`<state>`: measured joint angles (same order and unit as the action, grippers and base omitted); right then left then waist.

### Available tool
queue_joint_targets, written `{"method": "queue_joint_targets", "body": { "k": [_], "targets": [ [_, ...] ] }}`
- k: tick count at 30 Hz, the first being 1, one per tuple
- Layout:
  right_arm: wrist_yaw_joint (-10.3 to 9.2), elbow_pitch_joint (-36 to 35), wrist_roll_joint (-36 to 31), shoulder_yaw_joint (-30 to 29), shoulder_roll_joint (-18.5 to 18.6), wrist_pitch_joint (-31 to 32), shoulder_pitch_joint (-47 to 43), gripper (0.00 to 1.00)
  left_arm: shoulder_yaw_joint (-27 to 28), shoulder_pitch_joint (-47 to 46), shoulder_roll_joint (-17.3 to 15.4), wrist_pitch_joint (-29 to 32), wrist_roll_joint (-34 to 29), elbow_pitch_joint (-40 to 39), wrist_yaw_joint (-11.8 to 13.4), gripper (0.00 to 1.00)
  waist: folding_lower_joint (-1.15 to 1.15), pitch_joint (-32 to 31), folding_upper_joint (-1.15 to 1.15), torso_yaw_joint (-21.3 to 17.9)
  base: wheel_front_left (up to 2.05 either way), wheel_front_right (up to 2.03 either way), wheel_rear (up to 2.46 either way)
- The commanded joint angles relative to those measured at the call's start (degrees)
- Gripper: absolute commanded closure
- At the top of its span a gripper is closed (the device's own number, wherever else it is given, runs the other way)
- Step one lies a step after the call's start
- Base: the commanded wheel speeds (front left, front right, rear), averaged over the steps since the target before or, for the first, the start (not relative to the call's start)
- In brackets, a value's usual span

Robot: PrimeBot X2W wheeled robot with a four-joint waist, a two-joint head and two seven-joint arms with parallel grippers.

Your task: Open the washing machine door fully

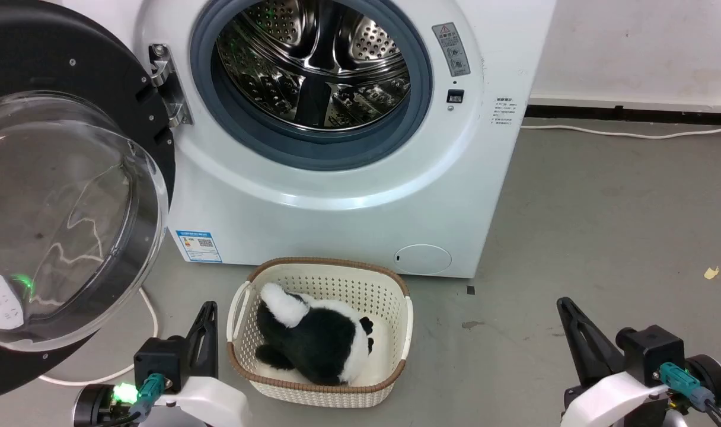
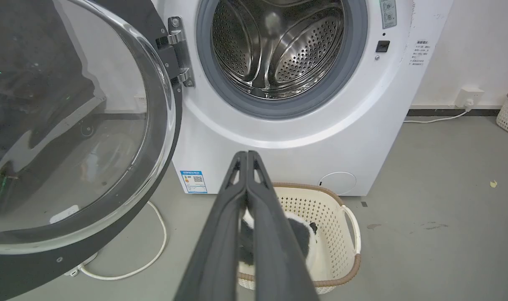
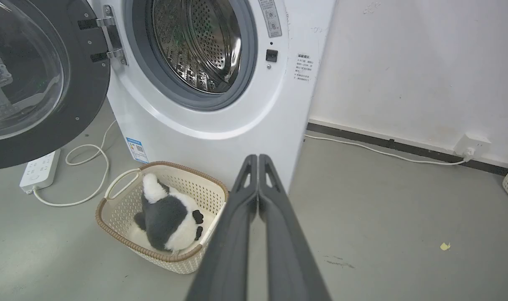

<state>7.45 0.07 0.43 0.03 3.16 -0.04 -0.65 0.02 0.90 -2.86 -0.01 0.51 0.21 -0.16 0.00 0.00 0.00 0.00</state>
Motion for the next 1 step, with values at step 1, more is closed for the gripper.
{"method": "queue_joint_targets", "body": {
  "k": [1],
  "targets": [
    [0.03, -0.1, -0.4, 0.0, -0.3, 0.0, 0.7, 1.00, 0.0, -0.9, 0.0, 0.0, -0.5, -0.2, 0.2, 1.00, 0.00, 0.0, 0.00, 0.0, 0.00, 0.00, 0.00]
  ]
}}
